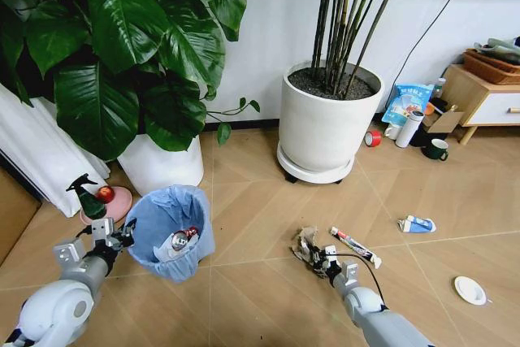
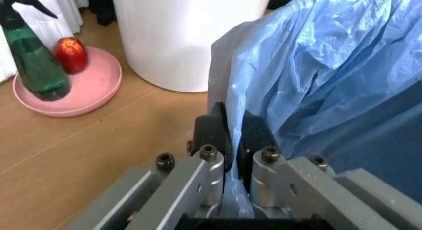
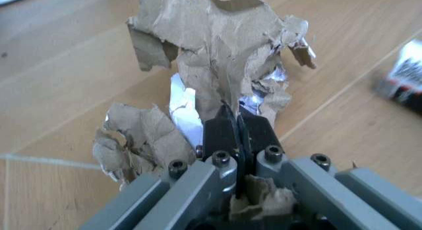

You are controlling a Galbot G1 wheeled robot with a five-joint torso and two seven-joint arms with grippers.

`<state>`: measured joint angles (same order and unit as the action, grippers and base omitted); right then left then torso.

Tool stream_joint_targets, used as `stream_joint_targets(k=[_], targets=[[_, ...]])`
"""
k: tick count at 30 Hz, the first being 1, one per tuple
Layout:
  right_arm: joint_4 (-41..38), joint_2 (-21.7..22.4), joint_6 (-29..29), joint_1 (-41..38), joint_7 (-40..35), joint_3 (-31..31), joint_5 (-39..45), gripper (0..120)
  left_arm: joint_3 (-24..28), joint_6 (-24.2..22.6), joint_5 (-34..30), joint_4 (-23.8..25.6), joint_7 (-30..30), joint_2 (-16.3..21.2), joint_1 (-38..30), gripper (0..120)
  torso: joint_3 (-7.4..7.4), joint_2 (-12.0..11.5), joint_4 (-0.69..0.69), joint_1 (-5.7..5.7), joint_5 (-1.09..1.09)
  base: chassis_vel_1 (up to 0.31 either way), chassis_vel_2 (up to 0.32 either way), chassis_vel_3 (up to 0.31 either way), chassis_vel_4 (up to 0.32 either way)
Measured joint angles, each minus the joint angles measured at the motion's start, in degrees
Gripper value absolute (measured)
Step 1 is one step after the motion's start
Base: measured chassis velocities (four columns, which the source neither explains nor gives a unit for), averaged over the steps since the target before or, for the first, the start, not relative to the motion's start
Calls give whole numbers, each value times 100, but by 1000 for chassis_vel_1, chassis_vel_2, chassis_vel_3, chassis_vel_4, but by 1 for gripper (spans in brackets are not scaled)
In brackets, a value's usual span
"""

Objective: Pick up the trash bin and place the garbage on the floor into it.

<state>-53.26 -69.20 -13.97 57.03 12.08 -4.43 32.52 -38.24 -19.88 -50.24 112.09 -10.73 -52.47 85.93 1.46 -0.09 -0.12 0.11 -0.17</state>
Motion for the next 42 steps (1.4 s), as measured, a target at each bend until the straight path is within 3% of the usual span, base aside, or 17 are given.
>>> stream_joint_targets(k=[6, 8, 13, 15, 21, 24, 28, 33, 42], targets=[[-632, 299, 11, 291, -5, -181, 110, 0, 68, 8, -36, 4, -10, 71, 10, 0, 1, 0, 0, 0, 5, 0, 0, 0, 0], [-1486, 713, -49, 599, 83, -377, 223, 0, 205, 39, -99, -3, -7, 184, 27, 0, 0, 0, -1, 0, -9, 0, 0, 0, 0], [-2586, 1131, -155, 928, 303, -426, 448, 0, 412, 77, -151, -28, 7, 363, -26, 0, 0, 1, -2, 0, 4, 0, 0, 0, 0], [-3297, 1409, -395, 884, 664, -138, 707, 0, 586, 86, -184, -35, -2, 403, -110, 0, 0, 1, -4, 0, -2, 0, 0, 0, 0], [-3528, 1542, -769, -105, 1290, 966, 1359, 0, 738, 103, -218, -75, -9, 470, -178, 0, 0, 1, -1, 0, -4, 0, 0, 0, 0], [-3265, 1319, -900, -1268, 1611, 1948, 1743, 0, 878, 126, -293, -113, -4, 567, -274, 0, 1, 0, 1, 0, -2, 0, 0, 0, 0], [-2896, 937, -916, -2142, 1801, 2638, 1961, 0, 924, 130, -341, -171, -8, 612, -314, 0, 1, 1, 1, 0, -3, 0, 0, 0, 0], [-2433, 290, -926, -2609, 2004, 3275, 2058, 0, 946, 130, -349, -207, 10, 638, -335, 0, 1, 0, 1, 0, -2, 0, 0, 0, 0], [-1718, -491, -951, -2816, 2235, 3685, 2018, 0, 959, 130, -380, -247, 48, 651, -405, 0, 1, 0, 0, 0, -2, 0, 0, 0, 0]])
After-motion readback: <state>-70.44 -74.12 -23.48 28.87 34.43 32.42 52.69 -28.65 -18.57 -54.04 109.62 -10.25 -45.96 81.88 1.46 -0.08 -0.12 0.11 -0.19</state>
